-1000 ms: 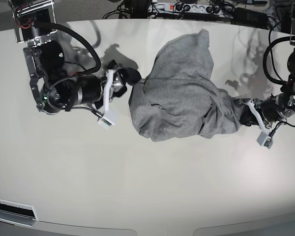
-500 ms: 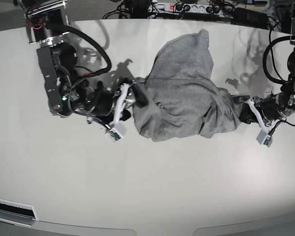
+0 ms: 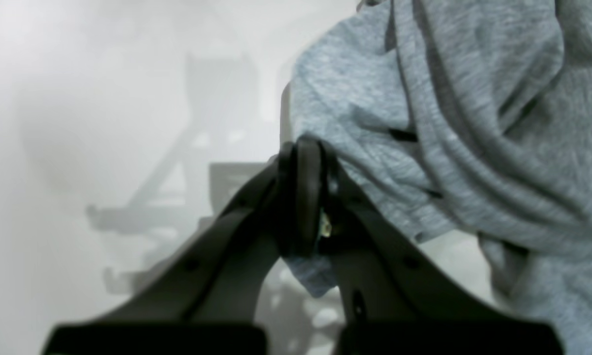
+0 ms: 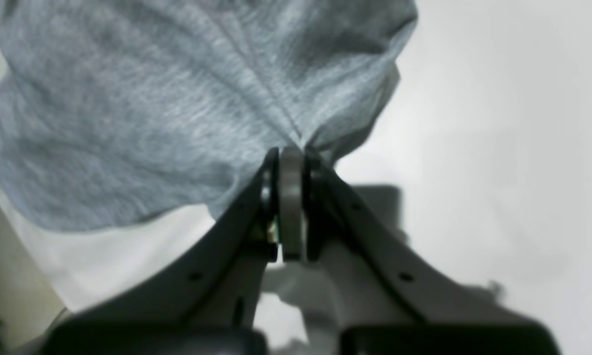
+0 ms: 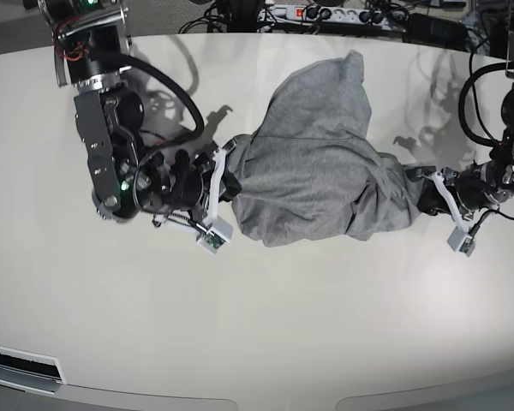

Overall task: Layout the t-shirt on the table in an organized manner, then fold the t-shirt properly
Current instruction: 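Lift the t-shirt with both grippers, stretch it apart and lay it flat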

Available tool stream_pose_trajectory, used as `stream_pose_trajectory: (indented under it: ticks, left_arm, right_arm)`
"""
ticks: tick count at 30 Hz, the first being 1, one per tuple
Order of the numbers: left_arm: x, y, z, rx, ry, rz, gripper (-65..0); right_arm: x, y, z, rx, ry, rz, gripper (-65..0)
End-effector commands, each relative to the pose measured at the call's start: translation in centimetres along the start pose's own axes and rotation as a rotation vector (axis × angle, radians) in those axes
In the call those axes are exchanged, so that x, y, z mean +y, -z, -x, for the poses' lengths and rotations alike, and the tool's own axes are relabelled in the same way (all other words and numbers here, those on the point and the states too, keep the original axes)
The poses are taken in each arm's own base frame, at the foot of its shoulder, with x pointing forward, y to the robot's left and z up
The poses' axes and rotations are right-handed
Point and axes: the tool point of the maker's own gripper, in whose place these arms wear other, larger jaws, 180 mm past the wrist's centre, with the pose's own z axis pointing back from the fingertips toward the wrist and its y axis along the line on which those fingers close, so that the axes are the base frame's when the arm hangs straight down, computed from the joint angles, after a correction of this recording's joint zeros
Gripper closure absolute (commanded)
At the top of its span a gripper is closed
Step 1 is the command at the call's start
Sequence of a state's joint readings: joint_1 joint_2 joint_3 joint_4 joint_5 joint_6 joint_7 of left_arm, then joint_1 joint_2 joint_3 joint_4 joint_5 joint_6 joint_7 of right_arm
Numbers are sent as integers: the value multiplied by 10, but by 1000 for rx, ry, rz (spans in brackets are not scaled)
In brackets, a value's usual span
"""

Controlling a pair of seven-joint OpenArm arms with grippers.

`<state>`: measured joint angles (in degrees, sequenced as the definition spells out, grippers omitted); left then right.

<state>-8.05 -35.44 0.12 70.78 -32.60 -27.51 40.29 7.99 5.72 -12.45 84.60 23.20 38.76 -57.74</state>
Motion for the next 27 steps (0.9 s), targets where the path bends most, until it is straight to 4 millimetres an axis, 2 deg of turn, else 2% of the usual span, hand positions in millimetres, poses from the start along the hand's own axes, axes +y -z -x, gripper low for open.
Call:
stream_pose_trajectory:
  ticks: [1,4,7,12,19,22,27]
  left_arm:
    - [22,-17,-29,-61,30,-46,0]
    - [47,-39,-41,-59,79,-106,0]
    - [62,-61,-51,-67,112,-136,0]
    - [71,-90,-70,-85,184,-166,0]
    - [78,-134,-107,-107,364,-257,0]
    - [80,-155,-129,-155,417,-305,0]
    - [87,-194,-170,-286,441,-387,0]
  right_arm:
    - [-13,-18,-29,-66,-59,39,0]
    - [-27,-49,-43,-73,-142,126,0]
    - [-42,-84,-53,-99,-188,229,0]
    - [-78,-126,-53,-146,-158,358,0]
    - [-121,-177,-46,-254,22,462,0]
    - [-129,-196,-47,-312,51,467,0]
    - [-120,-209,-55,-380,4,389,0]
